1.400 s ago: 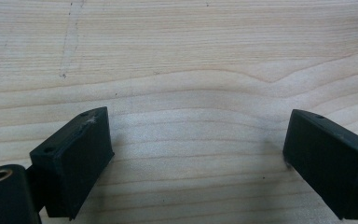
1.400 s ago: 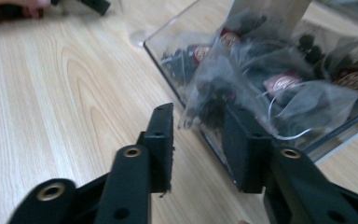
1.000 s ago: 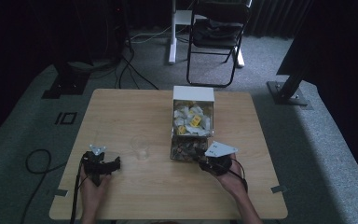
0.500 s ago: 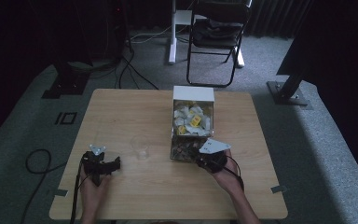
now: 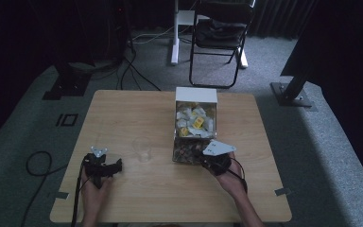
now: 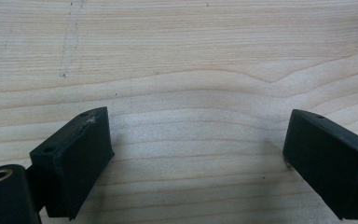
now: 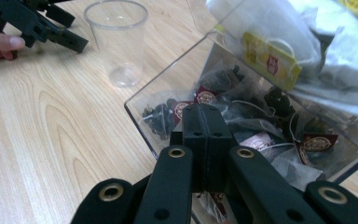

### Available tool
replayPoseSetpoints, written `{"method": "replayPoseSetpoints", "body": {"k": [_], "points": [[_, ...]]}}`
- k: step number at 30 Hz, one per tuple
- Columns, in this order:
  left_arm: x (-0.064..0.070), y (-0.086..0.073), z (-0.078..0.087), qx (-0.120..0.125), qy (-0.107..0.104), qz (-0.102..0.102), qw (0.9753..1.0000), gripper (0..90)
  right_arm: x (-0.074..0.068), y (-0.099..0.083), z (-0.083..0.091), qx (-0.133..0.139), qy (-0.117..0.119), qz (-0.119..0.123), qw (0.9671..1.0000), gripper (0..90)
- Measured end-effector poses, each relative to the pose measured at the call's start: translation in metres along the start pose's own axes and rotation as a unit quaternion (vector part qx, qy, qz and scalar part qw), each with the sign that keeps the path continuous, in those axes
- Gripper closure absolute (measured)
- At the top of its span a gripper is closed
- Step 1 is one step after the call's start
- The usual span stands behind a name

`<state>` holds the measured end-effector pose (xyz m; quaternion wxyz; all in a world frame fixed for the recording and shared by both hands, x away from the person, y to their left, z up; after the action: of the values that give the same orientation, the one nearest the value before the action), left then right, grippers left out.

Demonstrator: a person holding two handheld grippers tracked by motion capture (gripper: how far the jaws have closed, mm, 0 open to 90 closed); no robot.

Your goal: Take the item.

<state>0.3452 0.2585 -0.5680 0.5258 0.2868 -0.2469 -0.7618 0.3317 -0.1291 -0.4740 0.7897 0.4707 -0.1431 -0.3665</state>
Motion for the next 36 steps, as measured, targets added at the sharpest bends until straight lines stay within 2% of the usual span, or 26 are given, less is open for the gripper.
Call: {"method": "replayPoseSetpoints", "body": {"k": [17, 36], "points": [[0.0, 0.0, 0.0, 0.0, 0.0, 0.0, 1.0, 8.4, -0.012, 0.016, 0.005, 0.02, 0.011, 0.004, 0.9997, 90.0], [0.0, 0.0, 0.0, 0.0, 0.0, 0.0, 1.0, 8.4, -0.033, 0.033, -0.002, 0.03, 0.033, 0.015, 0.9989, 90.0]]}}
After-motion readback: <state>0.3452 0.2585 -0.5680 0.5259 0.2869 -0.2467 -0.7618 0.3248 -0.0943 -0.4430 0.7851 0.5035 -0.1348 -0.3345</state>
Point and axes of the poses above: each handheld gripper's, and its own axes: z roughly backward along the jaws, y roughly out of its top, x roughly to its right, the point moved 3 cm from there along -z, roughly forward along the jaws, and after that the axes turned 14 degrees about -z, right-handed, at the moved point
